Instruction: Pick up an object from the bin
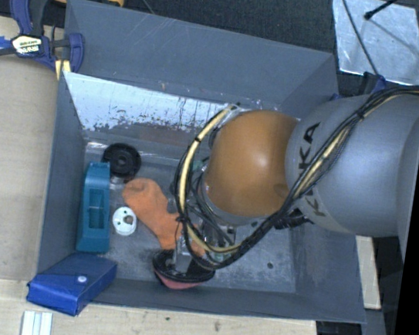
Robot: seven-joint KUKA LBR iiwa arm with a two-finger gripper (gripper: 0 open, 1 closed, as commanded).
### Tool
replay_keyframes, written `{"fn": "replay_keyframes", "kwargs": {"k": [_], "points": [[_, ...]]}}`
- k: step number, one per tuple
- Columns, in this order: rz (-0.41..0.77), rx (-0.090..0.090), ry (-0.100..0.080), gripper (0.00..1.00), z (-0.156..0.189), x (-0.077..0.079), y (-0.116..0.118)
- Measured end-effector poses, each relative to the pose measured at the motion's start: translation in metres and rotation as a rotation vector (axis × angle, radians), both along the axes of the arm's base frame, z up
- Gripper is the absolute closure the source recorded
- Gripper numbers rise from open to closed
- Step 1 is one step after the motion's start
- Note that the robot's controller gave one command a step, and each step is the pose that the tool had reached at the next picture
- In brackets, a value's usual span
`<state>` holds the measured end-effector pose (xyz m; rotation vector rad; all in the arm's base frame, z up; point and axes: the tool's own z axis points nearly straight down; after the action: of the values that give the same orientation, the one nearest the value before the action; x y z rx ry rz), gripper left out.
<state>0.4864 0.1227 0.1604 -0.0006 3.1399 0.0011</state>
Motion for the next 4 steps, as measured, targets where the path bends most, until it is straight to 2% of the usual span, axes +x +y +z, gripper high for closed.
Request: {"fn": "replay_keyframes", "kwargs": {"k": [1, 2, 3, 4], "points": [[0.007, 0.0, -0.004, 1.0, -0.089, 0.072, -0.019], [0.007, 0.0, -0.004, 1.0, -0.089, 0.072, -0.019], [-0.002, -0.001, 0.007, 1.0, -0.049, 0.064, -0.023], [0.026, 0.0, 0.004, 1.0, 0.011, 0.05, -0.048]]}}
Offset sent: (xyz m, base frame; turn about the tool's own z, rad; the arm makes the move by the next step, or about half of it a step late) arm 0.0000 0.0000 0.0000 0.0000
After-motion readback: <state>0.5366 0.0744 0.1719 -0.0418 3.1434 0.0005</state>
